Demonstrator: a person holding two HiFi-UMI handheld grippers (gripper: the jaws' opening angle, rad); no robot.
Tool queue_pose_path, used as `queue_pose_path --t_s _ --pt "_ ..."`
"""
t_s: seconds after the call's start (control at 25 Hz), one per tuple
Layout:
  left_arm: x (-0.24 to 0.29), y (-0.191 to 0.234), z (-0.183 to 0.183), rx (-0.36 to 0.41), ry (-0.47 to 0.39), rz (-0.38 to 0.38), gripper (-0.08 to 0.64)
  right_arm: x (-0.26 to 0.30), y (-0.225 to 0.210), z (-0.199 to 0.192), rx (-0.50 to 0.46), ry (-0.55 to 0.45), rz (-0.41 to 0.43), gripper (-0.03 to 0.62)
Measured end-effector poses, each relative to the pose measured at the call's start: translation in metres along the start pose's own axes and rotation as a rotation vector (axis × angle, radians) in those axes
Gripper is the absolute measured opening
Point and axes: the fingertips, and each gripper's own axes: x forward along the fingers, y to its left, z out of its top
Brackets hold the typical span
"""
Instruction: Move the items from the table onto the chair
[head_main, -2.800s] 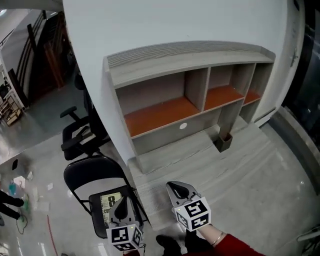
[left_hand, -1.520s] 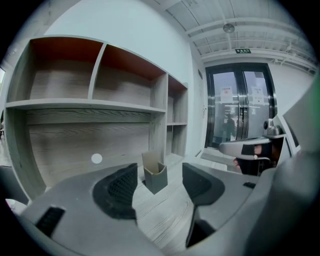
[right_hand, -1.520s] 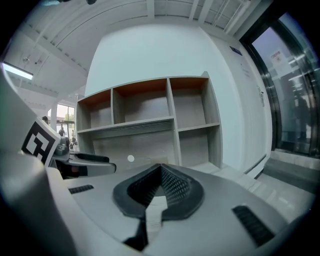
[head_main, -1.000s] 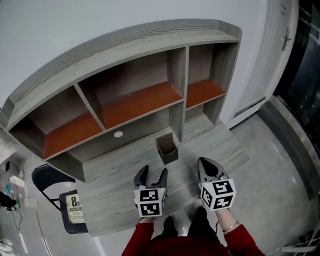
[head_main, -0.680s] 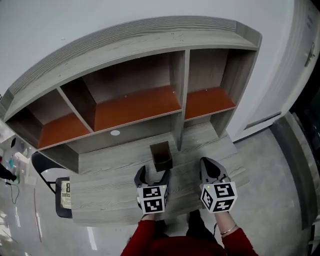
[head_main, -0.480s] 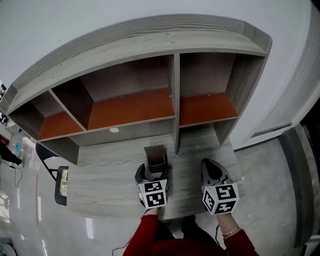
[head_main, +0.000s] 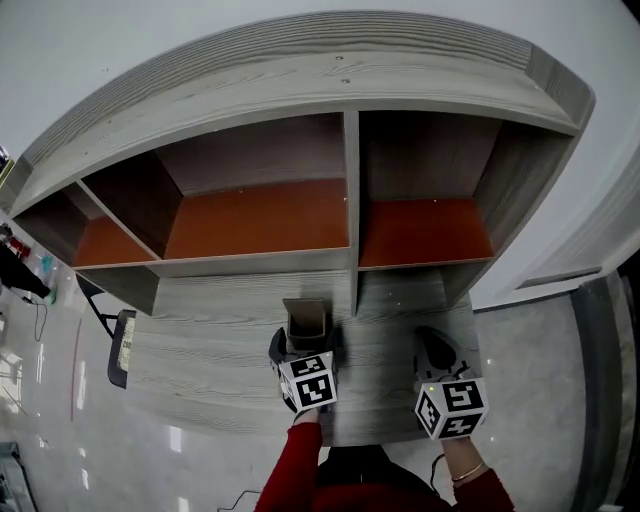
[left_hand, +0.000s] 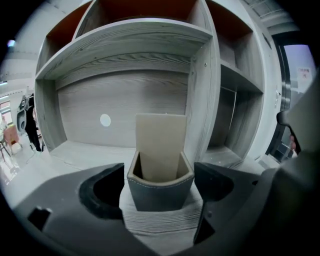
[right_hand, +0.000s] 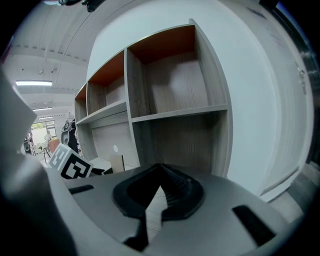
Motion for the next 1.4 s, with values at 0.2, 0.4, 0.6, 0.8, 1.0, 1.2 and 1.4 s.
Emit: queue_pose_path --t_s 0.2,0.4,0.6,0.8,1.0,1.2,1.4 --pt "0.023 -0.001 -0.011 0.021 0.027 0.018 0.437 0.004 -0.006 -0.004 0.008 0.019 -0.014 0.008" --pt "0.023 0.0 -0.014 0.028 0.01 0.018 0.437 0.006 -0.006 -0.012 0.01 0.039 -0.007 0.008" --pt "0.0 0.006 0.009 0.003 -0.074 0.012 0.439 0.01 -0.002 -0.005 -0.003 0.025 0.013 0.008" --pt "-0.051 0.02 0.045 0.03 -0.183 0.004 0.439 0.013 0.014 0.008 -0.013 -0.01 0.071 0.008" --pt "-0.101 0.049 0.065 0.036 -0.248 0.027 0.439 0.015 0.065 0.015 -0.04 -0.031 0.195 0.008" --pt "-0.148 0.105 0.066 0.002 -0.282 0.13 0.44 0.027 0.142 0.024 -0.113 -0.049 0.395 0.008" --pt "-0.191 0.157 0.054 -0.028 -0.302 0.184 0.439 0.024 0.217 0.021 -0.159 -0.049 0.505 0.008"
